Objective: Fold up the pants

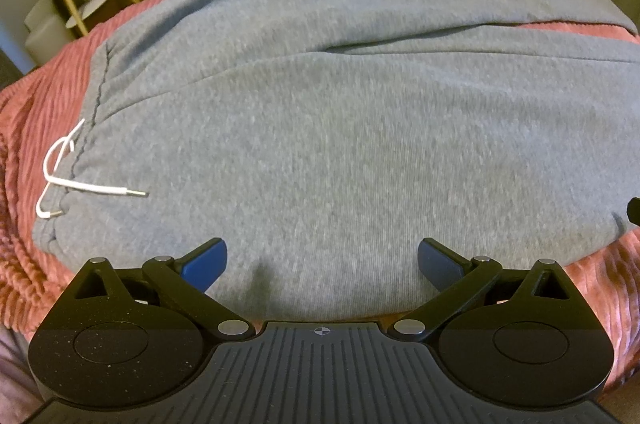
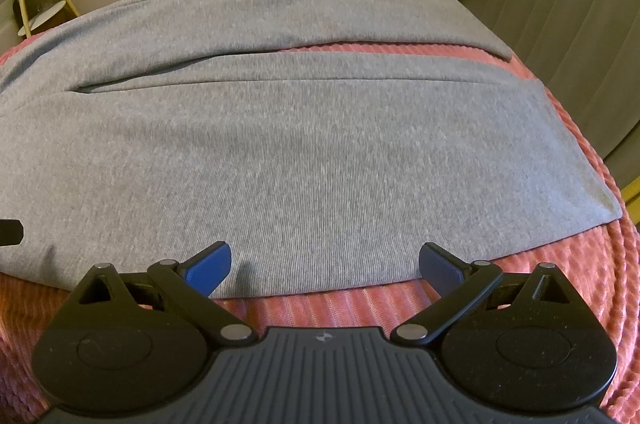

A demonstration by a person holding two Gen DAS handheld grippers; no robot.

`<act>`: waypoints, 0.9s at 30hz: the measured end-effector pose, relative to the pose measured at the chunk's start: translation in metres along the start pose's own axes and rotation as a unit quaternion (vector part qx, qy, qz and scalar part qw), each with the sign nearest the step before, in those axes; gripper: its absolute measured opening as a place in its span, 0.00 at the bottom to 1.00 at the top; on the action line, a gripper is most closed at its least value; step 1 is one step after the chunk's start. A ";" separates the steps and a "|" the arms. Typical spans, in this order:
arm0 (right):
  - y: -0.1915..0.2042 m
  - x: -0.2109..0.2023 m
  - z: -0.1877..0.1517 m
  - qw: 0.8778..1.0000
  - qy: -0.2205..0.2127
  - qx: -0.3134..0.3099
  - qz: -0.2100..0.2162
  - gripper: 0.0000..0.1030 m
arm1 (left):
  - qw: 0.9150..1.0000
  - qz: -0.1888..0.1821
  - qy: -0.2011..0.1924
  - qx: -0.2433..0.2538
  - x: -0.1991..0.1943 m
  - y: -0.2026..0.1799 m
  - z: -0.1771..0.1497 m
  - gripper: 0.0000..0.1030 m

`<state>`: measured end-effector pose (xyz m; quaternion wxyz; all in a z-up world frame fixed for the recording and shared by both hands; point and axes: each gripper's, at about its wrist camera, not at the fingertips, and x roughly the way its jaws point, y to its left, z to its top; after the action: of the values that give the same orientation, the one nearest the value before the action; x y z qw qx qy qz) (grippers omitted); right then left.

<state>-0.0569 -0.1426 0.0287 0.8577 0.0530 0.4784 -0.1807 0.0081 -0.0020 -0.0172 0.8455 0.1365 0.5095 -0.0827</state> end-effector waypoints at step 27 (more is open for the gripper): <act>0.001 0.001 0.001 1.000 0.003 0.000 -0.001 0.97 | 1.000 0.001 0.007 0.002 0.004 -0.002 0.000 1.00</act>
<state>-0.0555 -0.1424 0.0279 0.8564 0.0527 0.4807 -0.1810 0.0098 -0.0040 -0.0208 0.8416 0.1397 0.5153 -0.0819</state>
